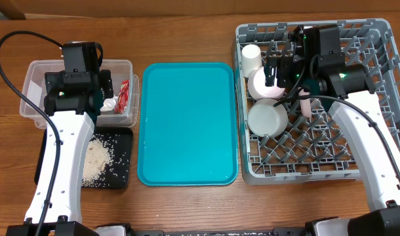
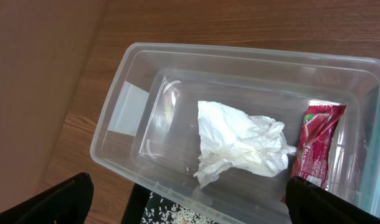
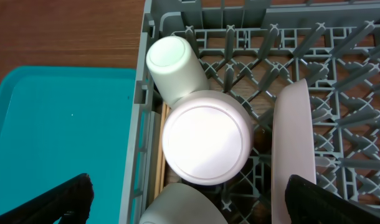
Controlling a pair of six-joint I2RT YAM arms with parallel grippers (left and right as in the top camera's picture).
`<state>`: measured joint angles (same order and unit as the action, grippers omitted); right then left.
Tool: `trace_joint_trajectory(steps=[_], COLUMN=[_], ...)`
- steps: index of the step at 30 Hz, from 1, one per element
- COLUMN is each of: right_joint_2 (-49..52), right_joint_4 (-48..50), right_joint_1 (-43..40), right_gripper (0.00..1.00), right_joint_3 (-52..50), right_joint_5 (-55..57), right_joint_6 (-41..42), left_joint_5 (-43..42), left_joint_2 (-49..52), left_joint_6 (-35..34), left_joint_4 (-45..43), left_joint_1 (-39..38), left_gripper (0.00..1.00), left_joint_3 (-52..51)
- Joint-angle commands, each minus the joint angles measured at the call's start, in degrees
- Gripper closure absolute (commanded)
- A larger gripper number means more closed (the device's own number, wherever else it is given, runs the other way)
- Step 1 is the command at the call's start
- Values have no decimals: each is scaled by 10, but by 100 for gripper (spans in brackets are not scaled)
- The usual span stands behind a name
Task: Sort waste into correct bins and load items into the dishwasher
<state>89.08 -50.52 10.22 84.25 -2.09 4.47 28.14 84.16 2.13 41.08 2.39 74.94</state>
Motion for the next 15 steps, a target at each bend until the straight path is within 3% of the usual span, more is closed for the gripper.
trace_joint_trajectory(steps=[1,15], right_joint_2=[-24,-323], right_joint_4=[2,34], right_joint_1=[1,-3], right_gripper=[0,0], right_joint_3=[16,6], right_joint_5=[5,46], right_joint_6=[0,-4], left_joint_5=[7,7], left_joint_2=[-6,-6], left_joint_6=[11,11], left_joint_4=[-2,-2], left_joint_1=[2,2], left_gripper=[0,0], left_joint_3=[9,9])
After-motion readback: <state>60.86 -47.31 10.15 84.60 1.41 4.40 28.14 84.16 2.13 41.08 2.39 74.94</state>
